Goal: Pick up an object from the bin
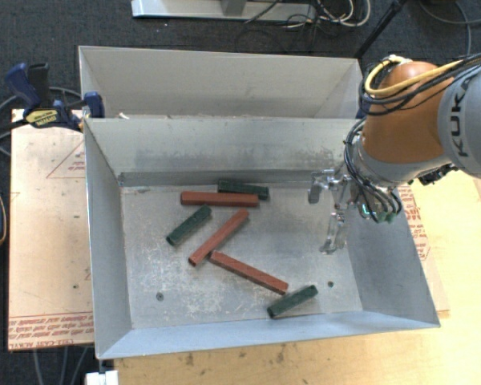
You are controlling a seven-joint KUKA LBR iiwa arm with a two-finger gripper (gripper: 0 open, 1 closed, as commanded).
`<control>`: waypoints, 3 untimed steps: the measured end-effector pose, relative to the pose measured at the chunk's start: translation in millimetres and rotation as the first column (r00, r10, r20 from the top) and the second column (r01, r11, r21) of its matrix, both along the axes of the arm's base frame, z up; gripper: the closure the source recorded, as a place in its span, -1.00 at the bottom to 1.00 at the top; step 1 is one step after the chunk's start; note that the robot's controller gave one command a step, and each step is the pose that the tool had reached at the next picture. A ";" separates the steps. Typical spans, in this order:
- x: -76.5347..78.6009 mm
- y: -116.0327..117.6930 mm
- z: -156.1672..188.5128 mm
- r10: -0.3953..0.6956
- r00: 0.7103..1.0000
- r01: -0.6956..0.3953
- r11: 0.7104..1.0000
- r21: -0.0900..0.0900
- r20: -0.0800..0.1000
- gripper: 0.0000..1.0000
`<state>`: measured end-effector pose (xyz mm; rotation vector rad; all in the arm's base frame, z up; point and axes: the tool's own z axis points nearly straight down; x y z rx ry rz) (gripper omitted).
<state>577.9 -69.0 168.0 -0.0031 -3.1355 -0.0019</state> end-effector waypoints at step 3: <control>-60.9 51.4 -95.5 0.312 0.950 -0.312 0.950 0.001 0.011 -1.00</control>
Offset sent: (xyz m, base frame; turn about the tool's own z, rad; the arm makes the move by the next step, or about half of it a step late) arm -0.0572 0.0226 -0.0650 0.0518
